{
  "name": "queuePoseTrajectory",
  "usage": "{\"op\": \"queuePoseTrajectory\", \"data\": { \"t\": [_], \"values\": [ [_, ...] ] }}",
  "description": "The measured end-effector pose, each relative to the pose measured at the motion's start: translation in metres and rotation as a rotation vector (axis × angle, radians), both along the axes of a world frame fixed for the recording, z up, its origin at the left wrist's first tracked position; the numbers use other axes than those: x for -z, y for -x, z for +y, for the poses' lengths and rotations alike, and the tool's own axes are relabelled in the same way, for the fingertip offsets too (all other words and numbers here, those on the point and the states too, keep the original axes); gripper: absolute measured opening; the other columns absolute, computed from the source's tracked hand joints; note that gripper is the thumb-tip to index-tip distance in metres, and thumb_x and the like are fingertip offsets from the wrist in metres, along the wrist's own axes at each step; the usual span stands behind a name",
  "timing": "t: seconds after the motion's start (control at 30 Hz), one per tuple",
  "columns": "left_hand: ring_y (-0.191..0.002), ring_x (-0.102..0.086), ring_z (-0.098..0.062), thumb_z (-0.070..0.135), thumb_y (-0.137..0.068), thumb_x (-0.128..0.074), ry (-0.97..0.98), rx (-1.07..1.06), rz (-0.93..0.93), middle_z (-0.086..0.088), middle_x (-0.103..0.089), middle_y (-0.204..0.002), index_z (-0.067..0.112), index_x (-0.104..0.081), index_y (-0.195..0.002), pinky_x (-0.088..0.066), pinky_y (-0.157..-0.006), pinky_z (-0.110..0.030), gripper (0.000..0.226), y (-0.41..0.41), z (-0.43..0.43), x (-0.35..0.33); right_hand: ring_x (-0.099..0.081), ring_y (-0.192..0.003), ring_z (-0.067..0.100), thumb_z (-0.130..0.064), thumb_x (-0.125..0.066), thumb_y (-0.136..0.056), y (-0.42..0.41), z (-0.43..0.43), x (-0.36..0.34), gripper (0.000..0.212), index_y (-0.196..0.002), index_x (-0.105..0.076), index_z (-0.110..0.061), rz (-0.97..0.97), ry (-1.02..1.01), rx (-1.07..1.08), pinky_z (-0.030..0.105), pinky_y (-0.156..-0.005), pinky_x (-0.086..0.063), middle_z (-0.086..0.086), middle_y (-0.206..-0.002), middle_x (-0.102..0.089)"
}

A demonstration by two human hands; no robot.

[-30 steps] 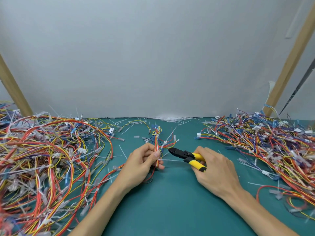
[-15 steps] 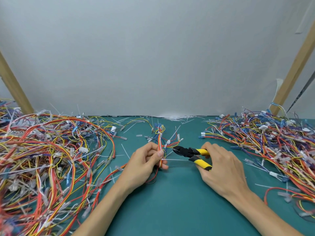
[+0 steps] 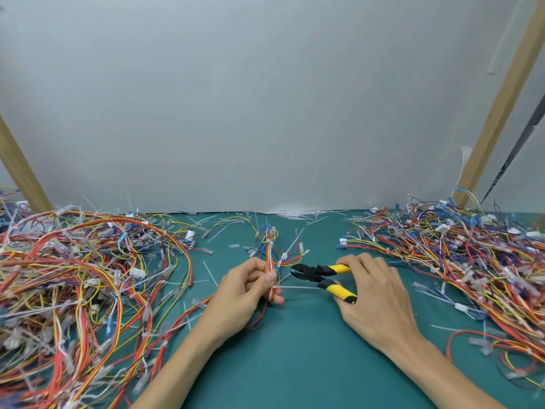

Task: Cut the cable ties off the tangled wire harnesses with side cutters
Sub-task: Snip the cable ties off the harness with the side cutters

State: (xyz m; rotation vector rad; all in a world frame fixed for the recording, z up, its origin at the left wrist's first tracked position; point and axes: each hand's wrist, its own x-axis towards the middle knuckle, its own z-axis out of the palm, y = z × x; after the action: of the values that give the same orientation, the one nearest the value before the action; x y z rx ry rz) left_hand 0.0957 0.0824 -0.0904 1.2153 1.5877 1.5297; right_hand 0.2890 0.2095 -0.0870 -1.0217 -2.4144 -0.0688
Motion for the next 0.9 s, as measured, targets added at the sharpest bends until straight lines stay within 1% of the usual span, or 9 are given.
{"op": "queuePoseTrajectory", "data": {
  "t": [0.13,0.3,0.37,0.43,0.47,0.53,0.6,0.8,0.9],
  "values": [
    [-0.074,-0.072,-0.022,0.013,-0.098,-0.052,0.003,-0.001,0.005,0.0,-0.067,-0.073,0.003,-0.056,-0.092,-0.055,-0.078,-0.026,0.012,-0.0015,-0.0003,-0.0017,-0.05,-0.088,0.022,-0.036,-0.074,-0.074,-0.0003,-0.0002,-0.001,0.038,-0.107,-0.059,-0.027,-0.006,0.012,0.002,0.036,-0.074,-0.041,-0.008,-0.098,-0.056],
    [-0.073,-0.072,-0.02,0.013,-0.098,-0.053,0.015,-0.005,0.005,-0.001,-0.066,-0.073,0.0,-0.056,-0.094,-0.053,-0.075,-0.021,0.013,-0.002,-0.0003,-0.0021,-0.051,-0.088,0.022,-0.037,-0.075,-0.074,-0.0012,0.0001,-0.0018,0.037,-0.106,-0.06,-0.027,0.03,0.032,-0.012,0.037,-0.074,-0.042,-0.007,-0.096,-0.056],
    [-0.073,-0.072,-0.02,0.012,-0.098,-0.053,0.017,-0.004,0.003,-0.001,-0.066,-0.073,0.0,-0.056,-0.095,-0.053,-0.075,-0.021,0.013,-0.0027,-0.0004,-0.0024,-0.05,-0.08,0.02,-0.04,-0.073,-0.074,-0.0024,-0.0013,-0.0029,0.029,-0.097,-0.058,-0.029,0.049,0.038,-0.021,0.035,-0.068,-0.039,-0.01,-0.086,-0.054],
    [-0.074,-0.072,-0.021,0.012,-0.098,-0.053,0.017,-0.002,0.007,-0.001,-0.066,-0.073,0.0,-0.056,-0.095,-0.053,-0.075,-0.021,0.013,-0.0031,-0.0006,-0.0026,-0.047,-0.068,0.018,-0.046,-0.066,-0.076,-0.0042,-0.0032,-0.0037,0.022,-0.083,-0.051,-0.032,0.068,0.077,-0.009,0.031,-0.056,-0.033,-0.011,-0.071,-0.05],
    [-0.074,-0.072,-0.021,0.012,-0.098,-0.053,0.017,0.0,0.007,-0.001,-0.066,-0.073,0.0,-0.056,-0.095,-0.053,-0.076,-0.022,0.013,-0.0031,-0.0005,-0.0025,-0.046,-0.064,0.018,-0.049,-0.062,-0.077,-0.0046,-0.0037,-0.0036,0.023,-0.078,-0.047,-0.031,0.073,0.104,-0.003,0.031,-0.052,-0.031,-0.009,-0.065,-0.049],
    [-0.073,-0.072,-0.021,0.012,-0.098,-0.052,0.013,0.002,0.003,0.0,-0.065,-0.073,0.0,-0.056,-0.095,-0.054,-0.077,-0.024,0.013,-0.0028,-0.0004,-0.0021,-0.045,-0.06,0.018,-0.053,-0.053,-0.076,-0.0051,-0.0038,-0.0033,0.025,-0.074,-0.044,-0.029,0.079,0.127,-0.005,0.03,-0.048,-0.03,-0.008,-0.06,-0.048],
    [-0.073,-0.072,-0.021,0.011,-0.098,-0.052,0.012,0.002,0.004,0.0,-0.066,-0.073,0.001,-0.056,-0.095,-0.054,-0.078,-0.024,0.012,-0.0026,-0.0003,-0.0019,-0.045,-0.06,0.017,-0.054,-0.049,-0.075,-0.0051,-0.0037,-0.0035,0.026,-0.073,-0.044,-0.029,0.069,0.122,-0.005,0.03,-0.048,-0.031,-0.008,-0.061,-0.049],
    [-0.073,-0.071,-0.021,0.011,-0.098,-0.052,0.007,0.003,-0.017,-0.004,-0.064,-0.075,0.0,-0.056,-0.095,-0.053,-0.076,-0.022,0.012,-0.0021,-0.0005,-0.0014,-0.045,-0.061,0.017,-0.051,-0.056,-0.077,-0.0044,-0.0031,-0.0019,0.025,-0.074,-0.044,-0.029,0.043,0.083,-0.006,0.029,-0.048,-0.032,-0.008,-0.064,-0.053],
    [-0.074,-0.072,-0.021,0.014,-0.097,-0.053,0.006,0.001,-0.016,-0.001,-0.066,-0.074,0.002,-0.056,-0.094,-0.053,-0.075,-0.022,0.013,-0.0021,-0.0008,-0.0006,-0.047,-0.064,0.017,-0.048,-0.059,-0.077,-0.0036,-0.0034,-0.0012,0.024,-0.076,-0.044,-0.03,0.022,0.063,-0.001,0.029,-0.05,-0.032,-0.009,-0.067,-0.054]
  ]
}}
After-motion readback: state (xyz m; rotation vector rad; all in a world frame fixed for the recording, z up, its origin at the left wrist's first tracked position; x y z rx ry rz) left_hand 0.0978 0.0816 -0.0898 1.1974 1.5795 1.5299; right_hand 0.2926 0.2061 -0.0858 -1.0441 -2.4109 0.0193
